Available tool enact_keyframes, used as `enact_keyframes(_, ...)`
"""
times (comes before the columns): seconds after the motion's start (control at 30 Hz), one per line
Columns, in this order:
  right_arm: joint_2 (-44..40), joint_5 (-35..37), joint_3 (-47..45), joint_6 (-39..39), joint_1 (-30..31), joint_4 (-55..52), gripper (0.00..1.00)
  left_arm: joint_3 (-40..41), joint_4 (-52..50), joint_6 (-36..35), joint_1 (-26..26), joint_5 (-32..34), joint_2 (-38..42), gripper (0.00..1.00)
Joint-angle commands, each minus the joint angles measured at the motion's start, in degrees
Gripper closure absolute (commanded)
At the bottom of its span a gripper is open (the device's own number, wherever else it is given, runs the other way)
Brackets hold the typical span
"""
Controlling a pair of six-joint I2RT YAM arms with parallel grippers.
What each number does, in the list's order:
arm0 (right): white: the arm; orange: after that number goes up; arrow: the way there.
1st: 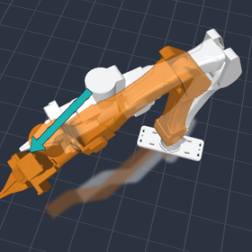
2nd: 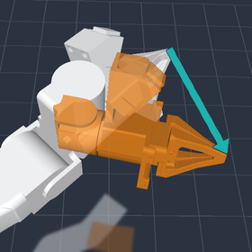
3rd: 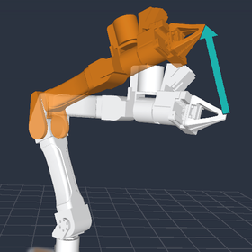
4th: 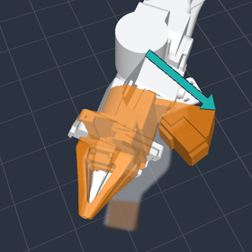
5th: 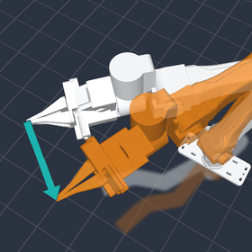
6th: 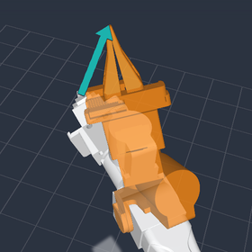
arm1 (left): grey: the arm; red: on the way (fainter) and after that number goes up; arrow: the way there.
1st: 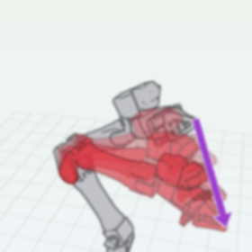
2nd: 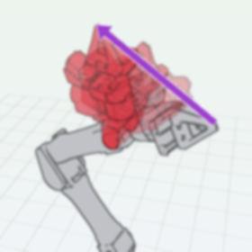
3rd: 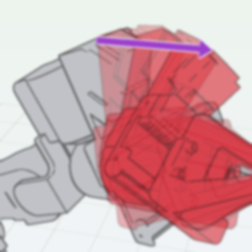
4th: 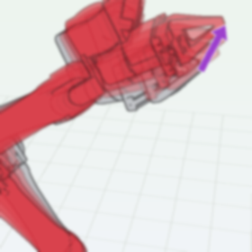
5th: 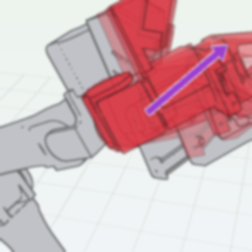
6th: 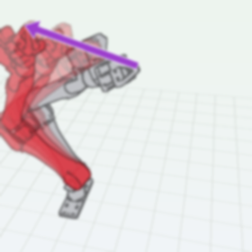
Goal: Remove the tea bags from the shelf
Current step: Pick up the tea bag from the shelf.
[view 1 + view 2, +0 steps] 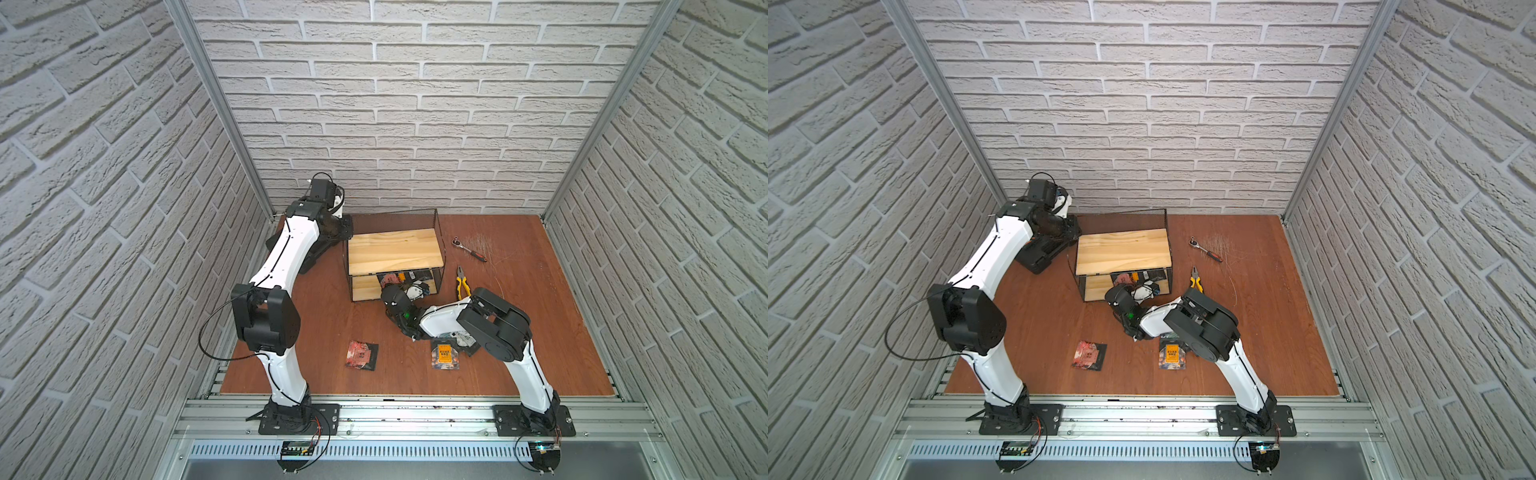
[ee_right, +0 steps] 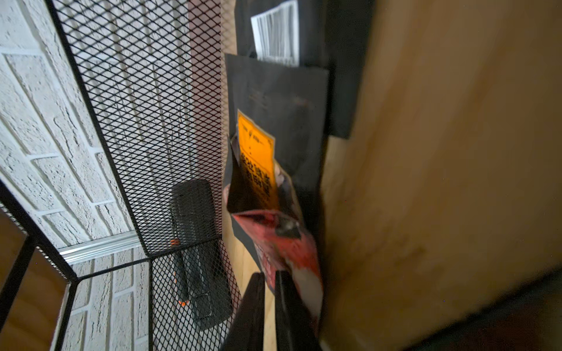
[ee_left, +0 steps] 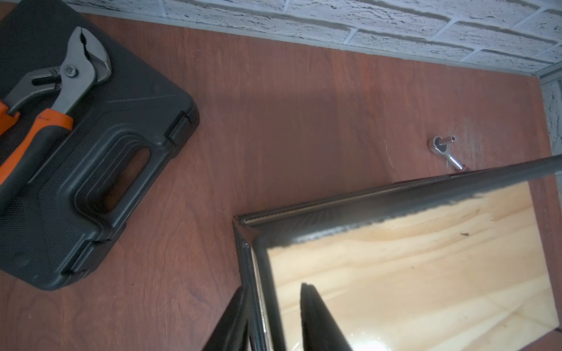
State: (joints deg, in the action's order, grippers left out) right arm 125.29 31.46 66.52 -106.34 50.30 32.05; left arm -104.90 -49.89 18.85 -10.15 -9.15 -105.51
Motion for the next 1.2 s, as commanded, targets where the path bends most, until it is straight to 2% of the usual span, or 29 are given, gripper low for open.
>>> enact_keyframes(0.0, -1.11, -4.1, -1.76, -0.73, 0.23, -5.72, 0.85, -0.12, -0.73, -0.93, 0.55, 0.18, -1.84, 0.68)
enact_keyframes(0.43, -5.56, -4.78, -2.7, -0.71, 1.42, -6.86, 0.85, -0.17, -0.63, -0.73, 0.57, 0.22, -1.96, 0.68)
enact_keyframes(0.7, -8.92, -4.68, -2.17, 3.08, 1.43, -7.32, 0.81, -0.06, -0.56, -0.58, 0.57, 0.16, -1.91, 0.68)
enact_keyframes(0.8, -11.26, -5.71, -3.51, 4.56, 1.46, -6.58, 0.77, -0.13, -0.53, -0.66, 0.58, 0.27, -1.91, 0.68)
enact_keyframes(1.0, -17.39, -11.0, -8.5, 5.4, 1.63, -9.12, 0.57, -0.58, -0.31, -0.62, 0.57, -0.08, -2.09, 0.68)
enact_keyframes(1.17, -17.83, -13.55, -12.01, 5.21, 1.73, -8.36, 0.47, -0.73, -0.46, -0.63, 0.65, -0.08, -1.99, 0.68)
